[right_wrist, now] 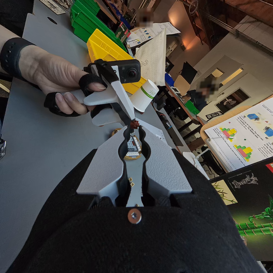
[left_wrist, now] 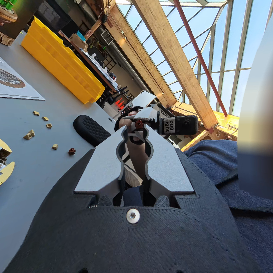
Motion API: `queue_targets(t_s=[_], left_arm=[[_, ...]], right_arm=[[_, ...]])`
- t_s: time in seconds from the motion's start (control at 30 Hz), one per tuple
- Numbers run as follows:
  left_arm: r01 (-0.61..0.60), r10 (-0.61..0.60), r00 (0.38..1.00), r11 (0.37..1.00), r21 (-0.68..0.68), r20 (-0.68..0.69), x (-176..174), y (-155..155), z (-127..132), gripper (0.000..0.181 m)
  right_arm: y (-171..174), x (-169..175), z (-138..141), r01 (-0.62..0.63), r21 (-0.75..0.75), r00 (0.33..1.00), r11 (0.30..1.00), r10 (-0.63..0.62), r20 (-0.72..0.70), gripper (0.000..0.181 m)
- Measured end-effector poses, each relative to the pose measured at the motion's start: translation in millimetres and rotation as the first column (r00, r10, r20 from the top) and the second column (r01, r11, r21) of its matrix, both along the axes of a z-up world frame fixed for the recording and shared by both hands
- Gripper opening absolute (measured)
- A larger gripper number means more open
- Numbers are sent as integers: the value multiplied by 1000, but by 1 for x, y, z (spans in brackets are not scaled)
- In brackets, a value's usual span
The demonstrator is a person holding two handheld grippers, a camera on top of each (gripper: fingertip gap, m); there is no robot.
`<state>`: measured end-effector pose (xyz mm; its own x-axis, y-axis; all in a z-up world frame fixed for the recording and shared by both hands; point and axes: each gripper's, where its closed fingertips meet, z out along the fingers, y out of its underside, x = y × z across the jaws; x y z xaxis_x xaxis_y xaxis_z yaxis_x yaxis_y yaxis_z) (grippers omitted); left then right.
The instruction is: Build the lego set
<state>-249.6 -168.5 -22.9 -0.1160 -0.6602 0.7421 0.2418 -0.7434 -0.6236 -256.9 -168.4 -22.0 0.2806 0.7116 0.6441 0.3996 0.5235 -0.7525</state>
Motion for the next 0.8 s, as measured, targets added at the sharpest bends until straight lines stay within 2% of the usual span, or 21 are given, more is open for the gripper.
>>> queue_targets(t_s=[0.1, 0.23, 0.4, 0.6, 0.7, 0.73, 0.8], left_arm=[[41, -41, 999, 999, -6, -9, 4, -5, -2, 8], [15, -15, 1000, 1000, 8, 14, 3, -3, 2, 8], [-24, 25, 994, 1000, -13, 106, -1, 1, 11, 10], [-69, 70, 989, 998, -14, 130, -4, 3, 14, 8], [-15, 15, 997, 1000, 5, 75, -4, -1, 9, 6], [-5, 4, 999, 1000, 16, 39, -4, -2, 6, 6], [88, -87, 995, 996, 16, -39, -3, -11, 0, 5]], right_arm=[[3, 0, 0, 28, 26, 1000, 999, -28, 4, 11], [5, 0, 3, 43, 50, 999, 998, -42, -18, 11], [6, -2, 11, 78, 78, 995, 994, -72, -72, 10], [8, -6, 14, 106, 106, 989, 989, -94, -110, 11], [4, -7, 11, 42, 83, 995, 996, -34, -91, 13], [1, -8, 7, 2, 49, 998, 999, 1, -66, 20], [-7, -8, 1, -92, -47, 996, 995, 91, -21, 27]])
